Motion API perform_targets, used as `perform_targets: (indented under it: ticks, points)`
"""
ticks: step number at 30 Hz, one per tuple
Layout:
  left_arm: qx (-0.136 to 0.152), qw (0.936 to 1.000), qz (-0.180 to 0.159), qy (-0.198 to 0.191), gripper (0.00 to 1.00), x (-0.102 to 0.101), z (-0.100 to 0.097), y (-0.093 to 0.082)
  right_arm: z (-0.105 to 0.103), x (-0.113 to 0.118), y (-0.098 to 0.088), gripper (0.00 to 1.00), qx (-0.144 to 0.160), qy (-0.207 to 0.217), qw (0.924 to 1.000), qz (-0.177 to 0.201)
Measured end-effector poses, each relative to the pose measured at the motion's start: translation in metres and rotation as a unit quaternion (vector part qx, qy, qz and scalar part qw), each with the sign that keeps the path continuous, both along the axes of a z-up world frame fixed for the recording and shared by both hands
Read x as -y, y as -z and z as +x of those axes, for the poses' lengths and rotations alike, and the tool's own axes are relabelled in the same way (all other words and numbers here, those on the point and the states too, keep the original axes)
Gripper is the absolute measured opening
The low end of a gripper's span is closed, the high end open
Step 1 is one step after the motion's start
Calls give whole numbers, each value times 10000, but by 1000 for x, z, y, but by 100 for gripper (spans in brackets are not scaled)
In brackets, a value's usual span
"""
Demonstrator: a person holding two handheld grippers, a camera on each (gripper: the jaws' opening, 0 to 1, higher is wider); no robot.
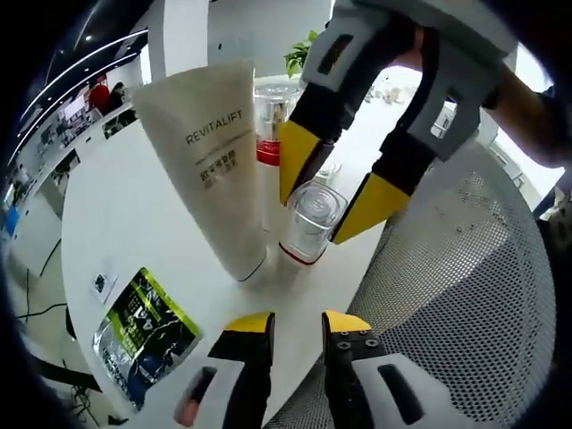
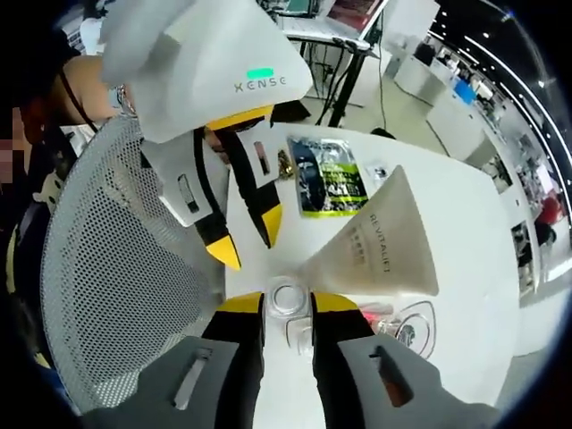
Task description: Arrange the skincare products in the storage area until every visible bottle or jar stands upright without overlapping.
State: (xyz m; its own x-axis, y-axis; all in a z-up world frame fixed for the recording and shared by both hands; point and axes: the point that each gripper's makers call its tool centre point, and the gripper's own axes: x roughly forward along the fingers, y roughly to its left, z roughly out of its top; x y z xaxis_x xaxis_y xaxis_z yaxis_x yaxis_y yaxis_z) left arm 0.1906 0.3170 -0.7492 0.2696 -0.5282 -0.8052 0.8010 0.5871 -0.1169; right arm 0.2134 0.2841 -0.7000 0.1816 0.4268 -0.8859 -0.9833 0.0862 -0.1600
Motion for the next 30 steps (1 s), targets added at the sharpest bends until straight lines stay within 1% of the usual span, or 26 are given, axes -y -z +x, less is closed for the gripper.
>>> perform_targets:
  ticks: [4, 5, 7, 9, 16, 20, 21, 23, 24, 25, 26, 27, 28, 30]
  points:
    - [-8, 10000, 2, 36, 22, 1, -1, 0, 2, -3, -9, 17, -40, 65, 9998, 206]
    - [-16, 10000, 4, 47, 22, 1, -1, 1, 3, -3, -8, 17, -35, 67, 9998, 199]
    - [-15, 10000, 22, 58, 22, 1, -1, 1, 6, -1, -8, 17, 69, 89, 9998, 144]
    - [-19, 10000, 17, 55, 22, 1, -2, 1, 5, -1, -9, 17, 63, 93, 9998, 187]
    - [-32, 10000, 8, 60, 22, 1, -2, 1, 2, -2, -26, 17, 147, 80, 9992, 367]
    - [-40, 10000, 4, 62, 22, 1, -2, 1, -2, -1, -42, 17, 245, 55, 9985, 482]
    - [-38, 10000, 5, 58, 22, 1, -2, 1, -2, 0, -50, 16, 332, 58, 9977, 582]
    - [-28, 10000, -11, 67, 22, 2, -2, 1, -4, 2, -64, 16, 393, 114, 9962, 774]
    - [-35, 10000, -15, 66, 22, 2, -2, 1, -3, 3, -70, 16, 435, 187, 9948, 904]
    - [-38, 10000, -13, 68, 22, 2, -3, 1, -3, 4, -80, 16, 496, 257, 9920, 1130]
    - [-35, 10000, -11, 69, 22, 2, -3, 1, -4, 6, -83, 16, 497, 299, 9911, 1199]
    - [-40, 10000, -5, 70, 22, 2, -3, 1, -7, 13, -91, 15, 454, 413, 9887, 1366]
    - [-45, 10000, -1, 73, 22, 2, -3, 1, -9, 15, -92, 15, 438, 428, 9885, 1381]
    - [-51, 10000, 18, 80, 21, 2, -4, 2, -16, 24, -93, 14, 304, 532, 9865, 1521]
